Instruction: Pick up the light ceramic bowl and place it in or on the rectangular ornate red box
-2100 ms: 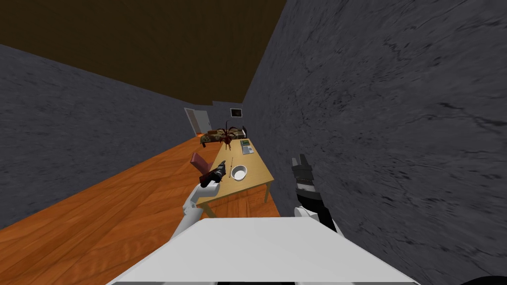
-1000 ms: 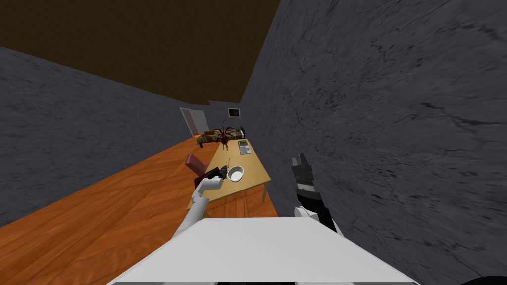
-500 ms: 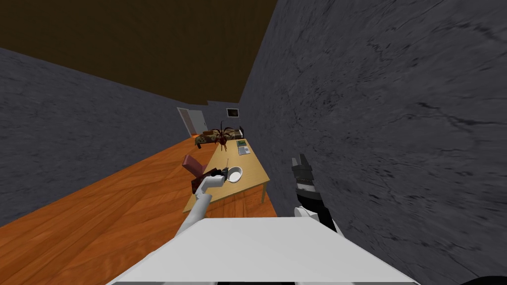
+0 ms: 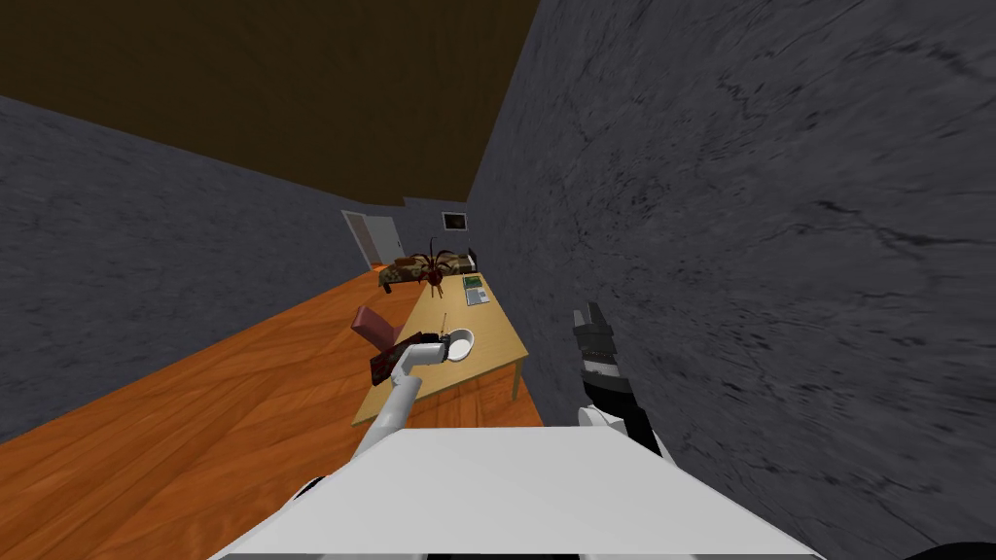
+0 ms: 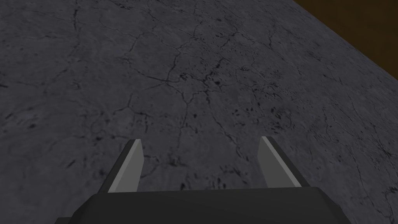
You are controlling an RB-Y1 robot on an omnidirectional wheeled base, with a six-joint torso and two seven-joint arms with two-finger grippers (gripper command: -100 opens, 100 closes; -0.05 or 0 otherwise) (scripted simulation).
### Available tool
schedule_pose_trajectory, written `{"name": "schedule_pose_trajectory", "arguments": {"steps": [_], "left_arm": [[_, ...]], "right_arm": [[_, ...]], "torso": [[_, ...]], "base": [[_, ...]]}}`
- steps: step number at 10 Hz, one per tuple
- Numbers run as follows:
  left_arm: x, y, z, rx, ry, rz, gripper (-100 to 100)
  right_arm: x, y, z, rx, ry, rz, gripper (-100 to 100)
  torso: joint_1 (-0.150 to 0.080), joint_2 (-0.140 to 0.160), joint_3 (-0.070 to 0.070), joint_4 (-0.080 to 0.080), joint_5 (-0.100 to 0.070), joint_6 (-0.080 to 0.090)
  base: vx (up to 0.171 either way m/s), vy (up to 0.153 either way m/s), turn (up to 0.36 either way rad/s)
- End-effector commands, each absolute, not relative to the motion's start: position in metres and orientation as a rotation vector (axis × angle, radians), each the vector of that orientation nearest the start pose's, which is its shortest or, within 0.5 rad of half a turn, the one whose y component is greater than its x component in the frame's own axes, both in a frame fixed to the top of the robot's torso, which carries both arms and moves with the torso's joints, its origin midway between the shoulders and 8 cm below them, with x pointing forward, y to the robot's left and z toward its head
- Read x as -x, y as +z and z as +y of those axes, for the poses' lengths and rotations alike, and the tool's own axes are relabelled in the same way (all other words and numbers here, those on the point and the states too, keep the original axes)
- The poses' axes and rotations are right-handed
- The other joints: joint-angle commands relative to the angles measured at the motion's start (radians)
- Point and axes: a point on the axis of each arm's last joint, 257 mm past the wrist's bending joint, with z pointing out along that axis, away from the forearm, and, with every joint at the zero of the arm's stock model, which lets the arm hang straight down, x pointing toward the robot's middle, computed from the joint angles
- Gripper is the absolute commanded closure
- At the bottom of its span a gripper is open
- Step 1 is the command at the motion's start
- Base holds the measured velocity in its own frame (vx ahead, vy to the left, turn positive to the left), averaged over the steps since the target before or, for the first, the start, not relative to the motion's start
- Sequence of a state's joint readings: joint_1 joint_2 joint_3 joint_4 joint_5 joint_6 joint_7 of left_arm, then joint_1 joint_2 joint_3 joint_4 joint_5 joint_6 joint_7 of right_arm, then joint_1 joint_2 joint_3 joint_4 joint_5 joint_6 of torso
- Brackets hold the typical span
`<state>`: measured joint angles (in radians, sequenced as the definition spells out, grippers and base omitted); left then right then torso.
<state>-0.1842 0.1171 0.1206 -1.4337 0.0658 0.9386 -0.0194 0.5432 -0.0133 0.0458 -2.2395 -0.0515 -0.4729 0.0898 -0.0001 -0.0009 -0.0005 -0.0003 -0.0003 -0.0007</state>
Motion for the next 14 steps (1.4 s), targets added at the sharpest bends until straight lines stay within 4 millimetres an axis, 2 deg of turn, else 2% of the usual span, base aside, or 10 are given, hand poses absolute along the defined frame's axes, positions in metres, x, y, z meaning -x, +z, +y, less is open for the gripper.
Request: {"name": "schedule_pose_trajectory", "arguments": {"steps": [1, 8, 9, 10, 11, 13, 14], "left_arm": [[-0.490, -0.413, 0.290, 1.882, -0.539, 1.805, -100], [-0.444, -0.465, 0.279, 2.032, -0.346, 1.945, -100], [-0.451, -0.461, 0.281, 2.017, -0.367, 1.932, -100], [-0.449, -0.462, 0.281, 2.020, -0.363, 1.935, 0], [-0.447, -0.471, 0.280, 2.020, -0.363, 1.934, -100], [-0.445, -0.479, 0.280, 2.020, -0.363, 1.933, -100], [-0.446, -0.477, 0.281, 2.020, -0.362, 1.935, -100]], "right_arm": [[-0.353, -0.014, -0.276, -0.737, 1.257, 0.692, 0], [-0.353, -0.014, -0.276, -0.737, 1.257, 0.692, 0], [-0.353, -0.014, -0.276, -0.737, 1.257, 0.692, 0], [-0.353, -0.014, -0.276, -0.737, 1.257, 0.692, 0], [-0.353, -0.014, -0.276, -0.737, 1.257, 0.692, 0], [-0.353, -0.014, -0.276, -0.737, 1.257, 0.692, 0], [-0.353, -0.014, -0.276, -0.737, 1.257, 0.692, 0]], "torso": [[0.000, 0.000, 0.000, 0.000, 0.000, 0.000], [0.002, -0.001, -0.001, 0.000, 0.001, 0.000], [0.003, -0.002, -0.001, 0.000, 0.001, 0.000], [0.002, -0.001, -0.001, 0.000, 0.000, 0.000], [0.001, 0.000, 0.000, 0.000, 0.000, 0.000], [0.001, -0.001, -0.001, 0.000, 0.000, 0.000], [0.001, -0.002, -0.001, 0.000, 0.000, 0.000]], "base": [[0.016, -0.004, -0.044], [0.028, 0.019, -0.063], [0.025, 0.022, -0.019], [0.000, 0.000, 0.000], [0.027, 0.008, -0.005], [0.044, 0.011, -0.004], [0.019, 0.004, -0.001]]}}
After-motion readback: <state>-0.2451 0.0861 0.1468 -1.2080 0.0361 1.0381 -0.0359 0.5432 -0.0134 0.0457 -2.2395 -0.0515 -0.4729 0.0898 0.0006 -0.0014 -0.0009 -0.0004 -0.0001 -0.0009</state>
